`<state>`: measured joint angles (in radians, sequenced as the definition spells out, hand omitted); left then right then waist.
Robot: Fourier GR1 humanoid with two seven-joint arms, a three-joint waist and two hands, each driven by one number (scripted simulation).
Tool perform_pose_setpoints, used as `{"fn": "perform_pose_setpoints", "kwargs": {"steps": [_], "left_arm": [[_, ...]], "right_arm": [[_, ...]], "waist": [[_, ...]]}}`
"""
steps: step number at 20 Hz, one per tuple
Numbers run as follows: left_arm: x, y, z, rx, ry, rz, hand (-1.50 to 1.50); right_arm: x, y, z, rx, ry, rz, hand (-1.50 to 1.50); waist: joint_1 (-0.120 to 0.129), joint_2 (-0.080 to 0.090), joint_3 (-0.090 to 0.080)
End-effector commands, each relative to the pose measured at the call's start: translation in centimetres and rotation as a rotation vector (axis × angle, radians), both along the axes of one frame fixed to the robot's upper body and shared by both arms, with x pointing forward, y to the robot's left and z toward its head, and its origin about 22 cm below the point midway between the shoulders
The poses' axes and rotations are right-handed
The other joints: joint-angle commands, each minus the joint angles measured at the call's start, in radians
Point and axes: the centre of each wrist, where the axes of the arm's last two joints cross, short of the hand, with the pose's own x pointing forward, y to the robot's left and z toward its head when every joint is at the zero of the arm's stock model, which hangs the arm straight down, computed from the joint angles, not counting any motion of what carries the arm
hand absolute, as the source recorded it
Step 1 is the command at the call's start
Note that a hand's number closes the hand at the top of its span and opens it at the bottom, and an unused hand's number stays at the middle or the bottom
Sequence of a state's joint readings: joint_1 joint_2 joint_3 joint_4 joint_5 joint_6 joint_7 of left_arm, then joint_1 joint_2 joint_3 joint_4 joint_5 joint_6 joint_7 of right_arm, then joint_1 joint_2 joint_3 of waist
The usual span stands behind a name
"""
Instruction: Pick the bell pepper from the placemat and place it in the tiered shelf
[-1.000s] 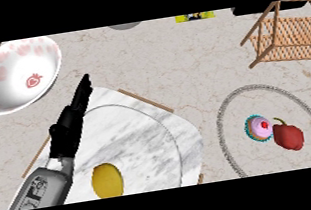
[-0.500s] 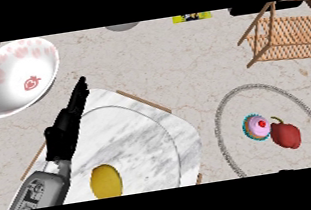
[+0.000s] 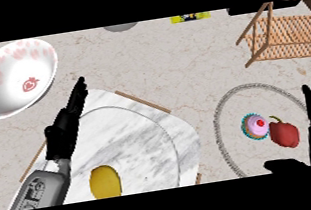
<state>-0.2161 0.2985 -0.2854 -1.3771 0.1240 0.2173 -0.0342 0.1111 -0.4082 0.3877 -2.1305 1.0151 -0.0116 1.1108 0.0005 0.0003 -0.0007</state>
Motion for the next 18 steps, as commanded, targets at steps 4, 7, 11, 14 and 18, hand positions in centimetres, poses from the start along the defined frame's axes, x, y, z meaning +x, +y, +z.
{"fn": "perform_pose_setpoints", "kwargs": {"steps": [4,7,11,14,18], "left_arm": [[-1.4,0.0,1.4,0.0,-0.001,-0.013,0.0],[-0.7,-2.0,0.7,-0.008,0.005,-0.013,0.0],[0.4,-1.4,2.6,-0.012,-0.006,-0.002,0.0],[-0.7,0.8,0.8,0.006,0.019,-0.01,0.0],[-0.5,-0.1,0.9,0.007,0.008,0.014,0.0]], "right_arm": [[0.6,1.4,-0.3,0.003,0.066,-0.13,-1.5],[2.1,1.9,-1.3,0.016,0.075,-0.121,-1.5],[2.0,0.6,-1.8,-0.007,0.113,-0.128,-1.5],[1.7,0.6,-3.9,-0.009,0.127,-0.134,-1.5],[2.4,0.3,-2.7,-0.031,0.128,-0.144,-1.5]], "waist": [[0.003,-0.003,0.001],[0.002,-0.001,0.001],[-0.001,-0.001,0.001],[-0.001,-0.001,0.001],[-0.001,-0.001,0.001]]}}
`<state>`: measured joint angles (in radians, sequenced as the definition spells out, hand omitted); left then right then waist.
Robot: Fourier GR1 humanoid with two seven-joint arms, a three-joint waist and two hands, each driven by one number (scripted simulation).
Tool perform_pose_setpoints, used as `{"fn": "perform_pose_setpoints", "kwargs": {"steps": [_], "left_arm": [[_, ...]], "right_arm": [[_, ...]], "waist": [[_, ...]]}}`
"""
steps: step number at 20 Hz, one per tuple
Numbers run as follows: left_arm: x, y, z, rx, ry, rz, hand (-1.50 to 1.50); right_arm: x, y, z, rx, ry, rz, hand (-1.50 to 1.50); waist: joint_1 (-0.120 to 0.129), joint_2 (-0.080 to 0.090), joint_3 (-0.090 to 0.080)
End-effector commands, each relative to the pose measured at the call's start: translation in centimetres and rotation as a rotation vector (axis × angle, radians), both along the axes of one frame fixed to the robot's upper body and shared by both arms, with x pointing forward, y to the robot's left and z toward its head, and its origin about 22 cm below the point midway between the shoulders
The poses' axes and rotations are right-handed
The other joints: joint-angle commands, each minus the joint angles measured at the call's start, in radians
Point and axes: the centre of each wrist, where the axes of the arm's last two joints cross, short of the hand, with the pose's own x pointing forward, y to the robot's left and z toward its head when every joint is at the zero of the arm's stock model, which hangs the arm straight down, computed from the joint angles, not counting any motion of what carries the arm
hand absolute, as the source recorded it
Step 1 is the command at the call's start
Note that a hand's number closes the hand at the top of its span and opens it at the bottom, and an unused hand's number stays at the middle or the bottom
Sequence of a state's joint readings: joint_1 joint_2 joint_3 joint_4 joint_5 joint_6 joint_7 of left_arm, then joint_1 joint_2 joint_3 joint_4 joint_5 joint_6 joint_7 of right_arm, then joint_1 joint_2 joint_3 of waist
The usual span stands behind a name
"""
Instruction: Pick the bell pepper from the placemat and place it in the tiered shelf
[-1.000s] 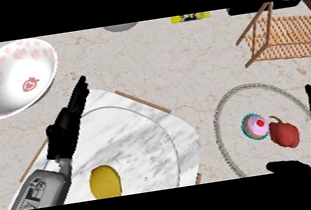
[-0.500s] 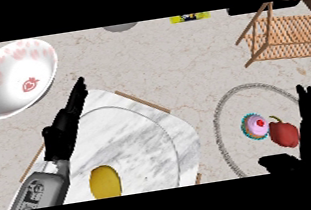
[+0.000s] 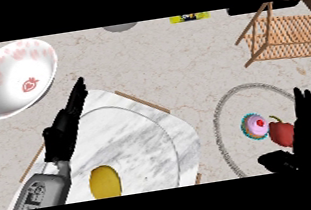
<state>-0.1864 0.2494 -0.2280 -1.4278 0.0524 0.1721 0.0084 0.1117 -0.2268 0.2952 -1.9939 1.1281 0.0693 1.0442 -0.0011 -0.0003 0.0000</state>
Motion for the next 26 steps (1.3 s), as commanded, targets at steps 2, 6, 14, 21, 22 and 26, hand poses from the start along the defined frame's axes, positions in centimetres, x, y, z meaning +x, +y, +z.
{"fn": "perform_pose_setpoints", "kwargs": {"steps": [2,6,14,21,22,26], "left_arm": [[0.9,1.4,1.2,0.004,-0.01,0.007,0.0],[1.9,-1.1,1.1,0.001,0.006,0.008,0.0],[0.6,1.0,0.7,-0.01,-0.009,-0.001,0.0],[-0.8,0.8,-0.2,-0.007,-0.006,-0.005,0.0],[0.1,0.2,0.1,-0.003,0.01,0.011,0.0],[-0.3,0.9,-0.2,-0.004,-0.009,0.002,0.0]], "right_arm": [[-0.1,-0.5,-1.3,0.004,0.077,-0.066,-1.5],[0.8,-0.3,-2.2,-0.032,0.062,-0.071,-1.5],[1.7,-0.4,-3.3,-0.023,0.078,-0.084,-1.5],[1.5,-3.9,-5.3,0.002,0.094,-0.068,-1.5],[1.5,-4.1,-4.7,0.009,0.098,-0.073,-1.5],[0.4,-4.2,-6.1,0.014,0.104,-0.068,-1.5]], "waist": [[-0.002,0.0,0.0],[-0.003,0.0,0.0],[0.001,0.0,0.0],[0.0,0.0,0.0],[-0.001,0.0,0.0],[-0.002,0.0,0.0]]}}
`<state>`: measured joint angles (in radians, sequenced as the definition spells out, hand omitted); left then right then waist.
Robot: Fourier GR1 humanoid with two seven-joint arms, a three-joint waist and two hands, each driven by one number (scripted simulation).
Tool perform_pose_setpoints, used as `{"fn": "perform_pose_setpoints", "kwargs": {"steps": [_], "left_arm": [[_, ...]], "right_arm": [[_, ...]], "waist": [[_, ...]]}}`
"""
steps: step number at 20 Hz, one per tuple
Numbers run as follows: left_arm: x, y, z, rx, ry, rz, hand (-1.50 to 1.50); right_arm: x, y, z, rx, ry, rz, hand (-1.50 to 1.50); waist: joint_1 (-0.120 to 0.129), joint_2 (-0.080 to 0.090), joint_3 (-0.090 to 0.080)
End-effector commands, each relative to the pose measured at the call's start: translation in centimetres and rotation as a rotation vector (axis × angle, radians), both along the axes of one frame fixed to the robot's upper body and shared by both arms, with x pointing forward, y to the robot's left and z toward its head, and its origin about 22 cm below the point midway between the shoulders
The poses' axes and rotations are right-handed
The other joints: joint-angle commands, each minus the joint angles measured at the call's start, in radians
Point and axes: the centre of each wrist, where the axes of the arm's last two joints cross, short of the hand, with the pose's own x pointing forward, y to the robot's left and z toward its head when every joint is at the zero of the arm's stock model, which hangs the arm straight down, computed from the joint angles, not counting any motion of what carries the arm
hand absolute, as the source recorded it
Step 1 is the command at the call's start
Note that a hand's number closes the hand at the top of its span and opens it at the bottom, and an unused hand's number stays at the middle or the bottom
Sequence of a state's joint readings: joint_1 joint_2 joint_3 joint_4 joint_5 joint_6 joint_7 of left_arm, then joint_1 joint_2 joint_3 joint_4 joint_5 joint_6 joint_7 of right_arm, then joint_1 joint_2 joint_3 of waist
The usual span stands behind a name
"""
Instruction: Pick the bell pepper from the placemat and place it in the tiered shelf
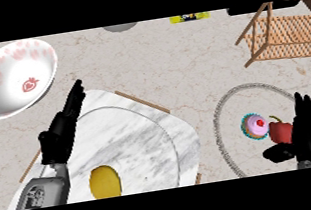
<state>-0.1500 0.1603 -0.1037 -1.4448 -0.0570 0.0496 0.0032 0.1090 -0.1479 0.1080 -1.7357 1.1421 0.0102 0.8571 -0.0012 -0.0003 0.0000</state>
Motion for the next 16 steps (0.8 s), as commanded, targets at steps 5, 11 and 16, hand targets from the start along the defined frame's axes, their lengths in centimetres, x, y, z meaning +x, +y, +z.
{"fn": "perform_pose_setpoints", "kwargs": {"steps": [5,11,16], "left_arm": [[-0.3,0.2,-0.4,0.014,-0.002,0.0,0.0],[0.2,0.4,0.6,0.003,0.005,0.001,0.0],[0.0,-0.7,-1.6,0.009,0.005,-0.001,0.0]], "right_arm": [[-0.6,2.0,-2.2,-0.003,0.075,0.038,1.5],[-0.8,-0.5,-2.5,-0.105,0.075,0.101,1.5],[-0.8,0.2,-1.5,-0.118,0.01,0.11,1.5]], "waist": [[0.001,0.0,0.0],[0.0,0.0,0.0],[-0.001,0.0,0.0]]}}
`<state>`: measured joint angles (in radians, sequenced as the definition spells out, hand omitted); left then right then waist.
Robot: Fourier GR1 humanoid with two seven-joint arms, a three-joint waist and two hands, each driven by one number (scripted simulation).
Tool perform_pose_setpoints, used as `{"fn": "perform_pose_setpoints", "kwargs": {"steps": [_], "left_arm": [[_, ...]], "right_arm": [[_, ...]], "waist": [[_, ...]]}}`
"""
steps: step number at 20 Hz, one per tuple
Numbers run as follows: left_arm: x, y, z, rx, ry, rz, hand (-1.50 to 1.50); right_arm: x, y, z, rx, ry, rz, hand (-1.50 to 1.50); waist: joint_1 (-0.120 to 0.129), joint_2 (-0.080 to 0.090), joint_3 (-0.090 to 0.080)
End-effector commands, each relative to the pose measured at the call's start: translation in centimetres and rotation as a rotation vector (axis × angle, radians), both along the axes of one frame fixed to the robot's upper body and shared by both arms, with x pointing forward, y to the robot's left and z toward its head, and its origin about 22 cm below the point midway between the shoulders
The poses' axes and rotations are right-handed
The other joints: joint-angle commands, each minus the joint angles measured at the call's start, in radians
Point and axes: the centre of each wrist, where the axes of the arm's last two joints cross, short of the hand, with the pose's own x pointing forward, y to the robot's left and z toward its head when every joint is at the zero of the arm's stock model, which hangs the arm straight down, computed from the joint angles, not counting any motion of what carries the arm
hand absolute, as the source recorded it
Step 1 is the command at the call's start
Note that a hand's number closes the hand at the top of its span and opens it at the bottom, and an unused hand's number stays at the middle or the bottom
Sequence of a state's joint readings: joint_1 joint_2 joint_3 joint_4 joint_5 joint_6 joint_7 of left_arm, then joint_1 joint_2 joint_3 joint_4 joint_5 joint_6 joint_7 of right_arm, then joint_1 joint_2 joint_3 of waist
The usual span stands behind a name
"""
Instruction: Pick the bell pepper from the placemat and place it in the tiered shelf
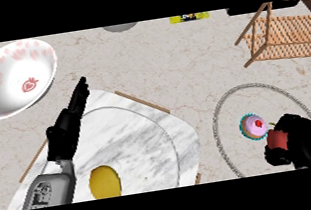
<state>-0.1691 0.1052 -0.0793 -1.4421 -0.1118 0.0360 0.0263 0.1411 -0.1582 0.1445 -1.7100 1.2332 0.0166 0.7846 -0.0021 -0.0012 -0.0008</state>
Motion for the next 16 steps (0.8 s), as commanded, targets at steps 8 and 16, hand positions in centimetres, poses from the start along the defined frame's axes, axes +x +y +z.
{"fn": "perform_pose_setpoints", "kwargs": {"steps": [8,16], "left_arm": [[0.4,-0.1,0.1,0.0,-0.005,-0.007,0.0],[-0.3,0.2,0.0,-0.008,0.005,0.024,0.0]], "right_arm": [[0.8,4.2,2.7,0.409,-0.071,0.531,1.5],[-1.0,2.8,9.0,0.705,-0.433,0.535,1.5]], "waist": [[0.006,0.003,0.002],[-0.012,-0.004,0.001]]}}
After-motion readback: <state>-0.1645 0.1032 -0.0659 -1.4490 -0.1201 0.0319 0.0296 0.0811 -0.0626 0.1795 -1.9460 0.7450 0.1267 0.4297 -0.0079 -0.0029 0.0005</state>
